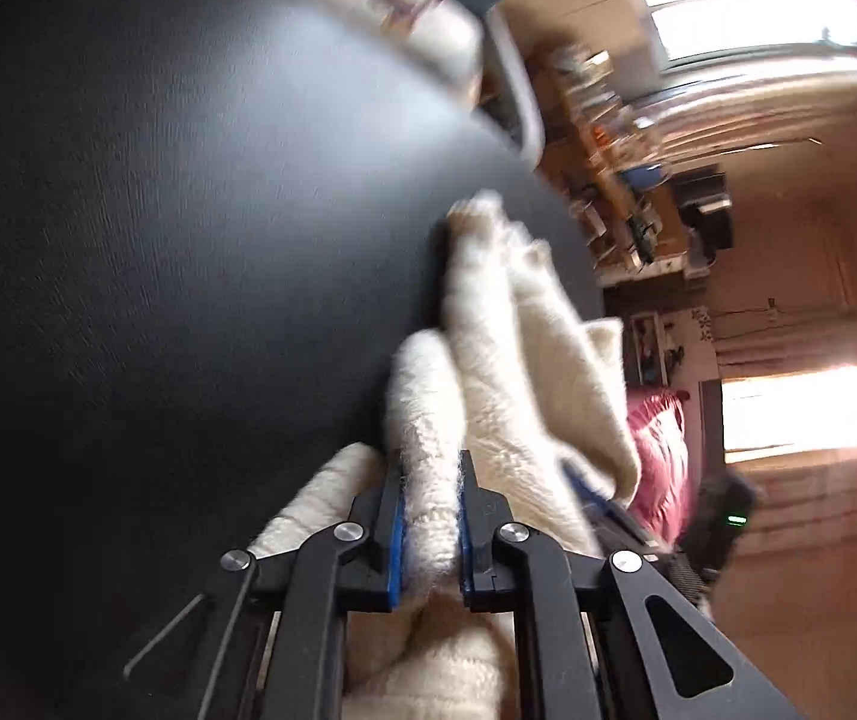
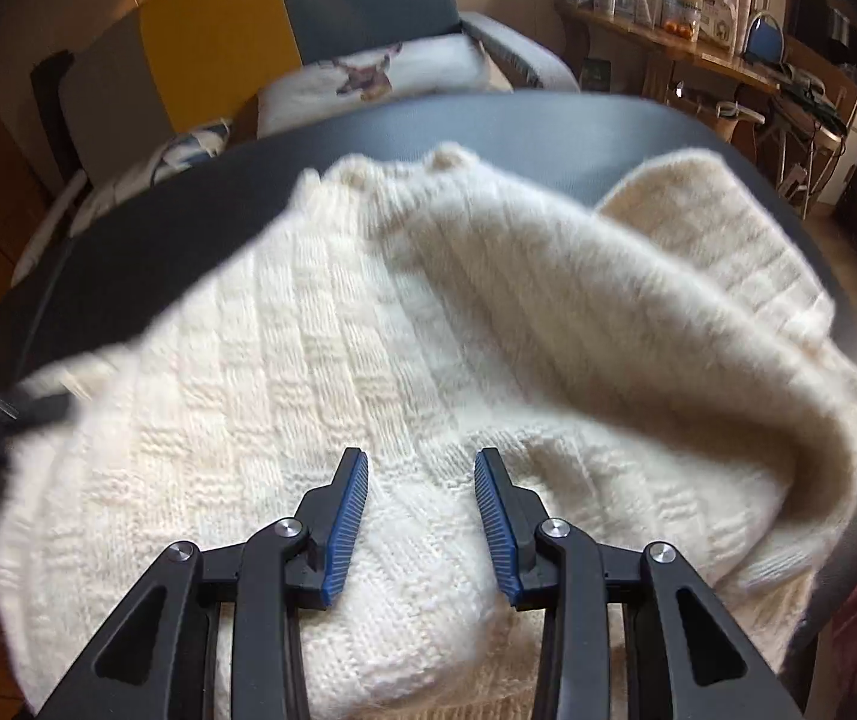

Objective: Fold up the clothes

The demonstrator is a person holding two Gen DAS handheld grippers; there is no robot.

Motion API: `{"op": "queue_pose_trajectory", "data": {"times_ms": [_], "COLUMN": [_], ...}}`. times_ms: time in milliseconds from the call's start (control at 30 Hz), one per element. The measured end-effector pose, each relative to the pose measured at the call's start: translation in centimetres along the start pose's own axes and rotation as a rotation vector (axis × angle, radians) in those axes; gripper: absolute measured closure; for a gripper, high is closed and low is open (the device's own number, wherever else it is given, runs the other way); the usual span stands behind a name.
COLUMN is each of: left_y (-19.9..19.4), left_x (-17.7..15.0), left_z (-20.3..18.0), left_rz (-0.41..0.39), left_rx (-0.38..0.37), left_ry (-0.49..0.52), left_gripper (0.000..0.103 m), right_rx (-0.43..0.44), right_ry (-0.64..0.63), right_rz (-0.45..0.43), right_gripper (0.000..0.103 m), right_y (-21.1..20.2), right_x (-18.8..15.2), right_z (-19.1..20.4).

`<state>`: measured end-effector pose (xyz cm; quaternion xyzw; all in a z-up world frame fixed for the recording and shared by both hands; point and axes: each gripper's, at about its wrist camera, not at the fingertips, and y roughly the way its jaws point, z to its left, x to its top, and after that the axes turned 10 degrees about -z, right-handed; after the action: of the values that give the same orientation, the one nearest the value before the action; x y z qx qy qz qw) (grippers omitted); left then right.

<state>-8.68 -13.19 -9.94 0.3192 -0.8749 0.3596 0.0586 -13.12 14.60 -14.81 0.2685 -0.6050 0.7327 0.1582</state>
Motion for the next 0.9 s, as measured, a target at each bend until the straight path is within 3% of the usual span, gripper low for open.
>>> {"op": "queue_pose_trajectory", "data": {"times_ms": [100, 167, 200, 267, 400, 533, 600, 667, 833, 900], "left_y": [-4.1, -6.2, -7.0, -8.2, -10.3, -10.6, -9.5, -7.8, -4.3, -3.9], "left_x": [-0.7, -1.6, -1.7, -2.2, -3.4, -5.0, -5.5, -5.5, -5.2, -4.7], "left_z": [-2.9, -2.4, -1.5, 1.5, 8.5, 13.0, 13.6, 13.2, 12.9, 12.9], "left_rz": [-0.072, -0.075, -0.074, -0.071, -0.062, -0.037, -0.009, 0.008, 0.036, -0.001], "left_rx": [-0.083, -0.107, -0.108, -0.068, 0.060, 0.018, -0.055, -0.082, -0.055, -0.060], "left_ry": [0.158, 0.173, 0.150, 0.081, -0.087, -0.270, -0.354, -0.387, -0.472, -0.499], "left_gripper": [0.088, 0.079, 0.069, 0.058, 0.058, 0.058, 0.058, 0.058, 0.058, 0.061], "right_rx": [0.000, -0.001, 0.001, -0.001, -0.031, -0.044, -0.043, -0.041, -0.036, -0.033], "right_ry": [-0.008, -0.007, -0.001, 0.010, -0.032, -0.046, -0.047, -0.045, -0.038, -0.034], "right_rz": [-0.057, -0.103, -0.122, -0.145, -0.197, -0.232, -0.242, -0.248, -0.266, -0.273], "right_gripper": [0.065, 0.065, 0.065, 0.065, 0.065, 0.064, 0.064, 0.064, 0.064, 0.064], "right_y": [0.7, 0.8, 0.8, 0.8, 0.7, 0.5, 0.5, 0.5, 0.4, 0.4], "right_x": [-1.4, -2.0, -2.2, -2.4, -3.2, -3.6, -3.4, -3.3, -3.5, -3.6], "right_z": [-0.1, -0.2, -0.3, -0.4, 0.3, 0.5, 0.5, 0.5, 0.5, 0.5]}}
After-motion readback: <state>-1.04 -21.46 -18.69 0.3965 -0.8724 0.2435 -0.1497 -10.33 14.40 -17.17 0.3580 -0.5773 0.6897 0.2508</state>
